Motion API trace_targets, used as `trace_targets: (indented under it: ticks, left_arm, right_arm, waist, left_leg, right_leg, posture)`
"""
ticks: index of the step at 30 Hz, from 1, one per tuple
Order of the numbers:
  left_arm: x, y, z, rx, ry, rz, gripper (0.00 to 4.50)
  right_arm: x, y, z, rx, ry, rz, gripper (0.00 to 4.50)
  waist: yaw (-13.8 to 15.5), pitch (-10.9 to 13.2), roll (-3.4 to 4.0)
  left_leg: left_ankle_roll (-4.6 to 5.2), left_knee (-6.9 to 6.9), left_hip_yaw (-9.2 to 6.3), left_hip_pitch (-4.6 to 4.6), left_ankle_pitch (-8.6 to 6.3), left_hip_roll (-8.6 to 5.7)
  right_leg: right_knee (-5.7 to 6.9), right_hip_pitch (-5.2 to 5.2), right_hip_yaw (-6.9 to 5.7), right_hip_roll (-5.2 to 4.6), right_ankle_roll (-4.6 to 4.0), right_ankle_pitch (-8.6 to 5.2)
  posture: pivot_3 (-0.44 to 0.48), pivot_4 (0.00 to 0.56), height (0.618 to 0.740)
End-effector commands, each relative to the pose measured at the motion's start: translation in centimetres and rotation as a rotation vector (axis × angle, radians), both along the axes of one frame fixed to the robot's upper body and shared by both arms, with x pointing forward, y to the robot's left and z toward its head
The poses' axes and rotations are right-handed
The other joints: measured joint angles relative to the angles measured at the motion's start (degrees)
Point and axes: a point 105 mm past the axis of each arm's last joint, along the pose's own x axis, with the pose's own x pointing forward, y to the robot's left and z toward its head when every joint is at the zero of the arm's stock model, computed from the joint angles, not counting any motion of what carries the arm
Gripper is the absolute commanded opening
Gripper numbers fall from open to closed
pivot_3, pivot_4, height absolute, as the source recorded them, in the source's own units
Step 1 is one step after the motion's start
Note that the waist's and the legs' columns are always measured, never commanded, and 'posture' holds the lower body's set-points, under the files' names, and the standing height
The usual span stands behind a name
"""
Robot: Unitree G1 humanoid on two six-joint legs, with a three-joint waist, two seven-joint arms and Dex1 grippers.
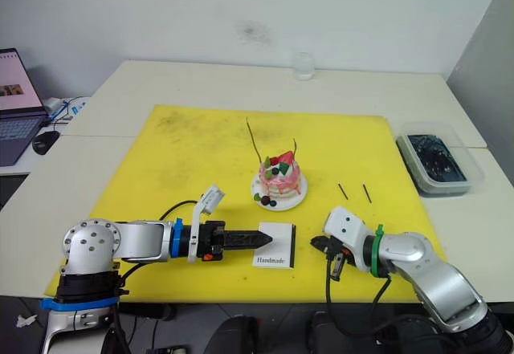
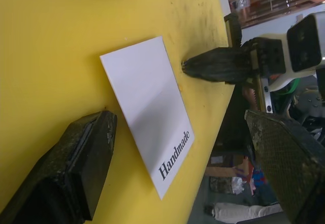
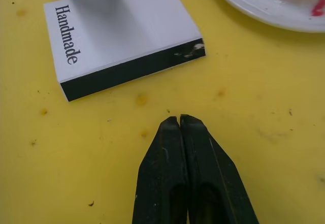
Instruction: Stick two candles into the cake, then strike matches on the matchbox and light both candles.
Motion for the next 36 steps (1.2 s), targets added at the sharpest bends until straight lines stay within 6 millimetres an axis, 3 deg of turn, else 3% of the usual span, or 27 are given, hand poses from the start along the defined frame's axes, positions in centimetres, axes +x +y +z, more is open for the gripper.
trace_targets:
  ticks: [1,11,29,32,36]
  left_arm:
    - [-0.9,-1.0,-0.4,-0.007,0.018,-0.045,4.50]
    - [-1.6,-1.5,-1.1,0.020,0.022,-0.071,4.50]
    - [-1.8,-1.6,-1.8,0.039,0.015,-0.058,4.50]
    - [-1.5,-1.3,-2.2,0.071,0.005,-0.037,3.91]
    - [-1.1,-0.9,-2.4,0.097,-0.015,-0.016,2.64]
  right_arm:
    - [0.2,0.3,-0.4,-0.026,0.002,0.010,0.04]
    - [-0.2,3.4,0.6,0.043,0.017,0.086,0.04]
    - [-0.3,5.5,1.4,0.098,0.063,0.130,0.04]
    - [-0.2,5.6,1.5,0.099,0.063,0.130,0.00]
    - [-0.1,5.6,1.7,0.103,0.062,0.125,0.00]
  waist:
    - [0.03,-0.02,-0.01]
    - [-0.09,-0.07,-0.03]
    - [0.08,-0.07,-0.03]
    - [0.08,-0.07,-0.03]
    - [0.07,-0.07,-0.03]
  left_leg:
    - [0.00,0.00,0.00,0.00,0.00,-0.01]
    - [0.00,-0.01,0.00,0.04,0.00,0.02]
    - [0.00,-0.02,0.03,0.00,0.00,-0.03]
    - [0.00,-0.02,0.03,0.00,0.00,-0.04]
    - [0.00,-0.02,0.01,0.00,0.00,-0.01]
  right_leg:
    - [0.00,0.01,0.00,0.00,0.00,0.00]
    - [0.01,0.01,0.01,0.01,0.00,0.00]
    - [-0.04,0.00,0.02,0.00,0.00,-0.01]
    - [-0.04,0.00,0.02,0.00,0.00,-0.01]
    - [-0.04,0.00,0.00,0.00,0.00,-0.01]
  posture:
    - [0.000,0.150,0.740]
    - [0.000,0.150,0.740]
    - [0.000,0.150,0.740]
    - [0.000,0.150,0.740]
    - [0.000,0.150,0.740]
